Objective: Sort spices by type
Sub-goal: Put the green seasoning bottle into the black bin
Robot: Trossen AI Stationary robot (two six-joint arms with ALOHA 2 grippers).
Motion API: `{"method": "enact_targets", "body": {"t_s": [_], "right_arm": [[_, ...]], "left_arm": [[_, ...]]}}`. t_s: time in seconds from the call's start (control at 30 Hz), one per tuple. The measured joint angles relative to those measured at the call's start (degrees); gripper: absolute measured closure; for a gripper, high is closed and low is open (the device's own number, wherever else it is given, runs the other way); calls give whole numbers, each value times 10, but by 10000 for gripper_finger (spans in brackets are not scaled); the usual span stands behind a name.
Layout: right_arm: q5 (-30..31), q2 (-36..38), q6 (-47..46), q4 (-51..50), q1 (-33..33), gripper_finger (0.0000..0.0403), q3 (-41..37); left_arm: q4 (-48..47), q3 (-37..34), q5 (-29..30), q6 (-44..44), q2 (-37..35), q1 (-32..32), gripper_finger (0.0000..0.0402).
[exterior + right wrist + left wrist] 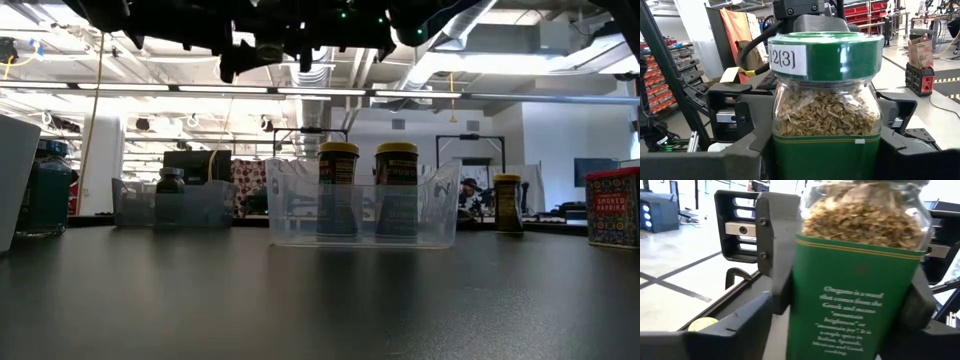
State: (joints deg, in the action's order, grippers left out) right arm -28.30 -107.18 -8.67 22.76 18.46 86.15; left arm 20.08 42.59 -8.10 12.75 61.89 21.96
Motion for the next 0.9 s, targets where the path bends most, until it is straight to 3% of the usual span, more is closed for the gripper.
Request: {"method": "enact_targets", "body": {"t_s": [0.17, 0.47, 0.7, 0.9], "right_arm": [[-5, 0, 1, -11, 10, 178, 0], [-19, 4, 2, -89, 36, 176, 0], [-26, 21, 4, -134, 50, 178, 0], [-5, 51, 81, -215, 62, 178, 0]], "left_arm": [[-11, 0, 2, 5, 0, -1, 70], [-44, 0, 0, 28, 0, -2, 68], [-71, 0, 0, -52, -23, 9, 68], [-91, 9, 9, -38, -73, 41, 68]]}}
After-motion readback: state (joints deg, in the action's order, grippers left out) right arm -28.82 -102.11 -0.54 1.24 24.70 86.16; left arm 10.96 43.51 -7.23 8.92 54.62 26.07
